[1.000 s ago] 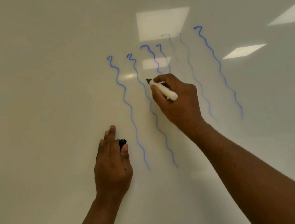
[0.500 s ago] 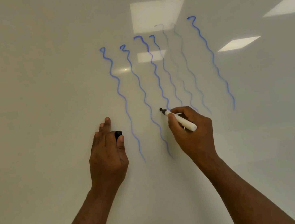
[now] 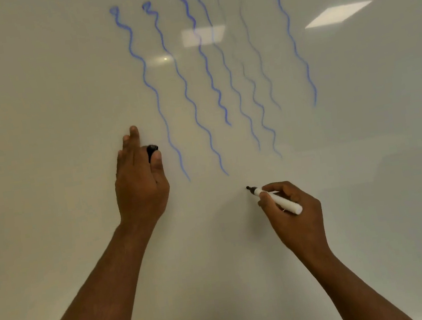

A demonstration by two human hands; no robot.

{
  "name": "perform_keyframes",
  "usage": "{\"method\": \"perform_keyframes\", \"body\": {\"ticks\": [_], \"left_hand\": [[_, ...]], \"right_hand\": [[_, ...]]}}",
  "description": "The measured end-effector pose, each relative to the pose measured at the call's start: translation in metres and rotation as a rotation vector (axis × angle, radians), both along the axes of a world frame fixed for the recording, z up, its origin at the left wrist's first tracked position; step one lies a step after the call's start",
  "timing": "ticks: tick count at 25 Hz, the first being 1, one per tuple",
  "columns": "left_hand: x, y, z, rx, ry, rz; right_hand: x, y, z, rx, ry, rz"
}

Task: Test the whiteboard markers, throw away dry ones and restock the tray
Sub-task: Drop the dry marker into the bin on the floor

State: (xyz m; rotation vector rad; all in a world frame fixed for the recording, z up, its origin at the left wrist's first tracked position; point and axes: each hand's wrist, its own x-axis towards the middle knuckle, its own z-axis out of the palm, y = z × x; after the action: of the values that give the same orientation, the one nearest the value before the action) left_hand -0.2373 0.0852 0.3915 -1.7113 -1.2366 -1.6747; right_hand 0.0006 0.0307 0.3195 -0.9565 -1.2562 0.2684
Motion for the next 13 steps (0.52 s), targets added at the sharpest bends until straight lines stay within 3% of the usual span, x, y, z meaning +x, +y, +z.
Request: {"method": "perform_keyframes", "body": {"ticks": [9, 13], "left_hand": [[0.048, -0.043, -0.125, -0.367, -0.295, -0.331], [0.066, -0.067, -0.177, -0.68, -0.459, -0.385]], "right_hand": [[-0.003, -0.053, -0.106, -0.196, 0.098, 0.171], [-0.006, -0.076, -0.144, -0.286, 0.143, 0.256]]}}
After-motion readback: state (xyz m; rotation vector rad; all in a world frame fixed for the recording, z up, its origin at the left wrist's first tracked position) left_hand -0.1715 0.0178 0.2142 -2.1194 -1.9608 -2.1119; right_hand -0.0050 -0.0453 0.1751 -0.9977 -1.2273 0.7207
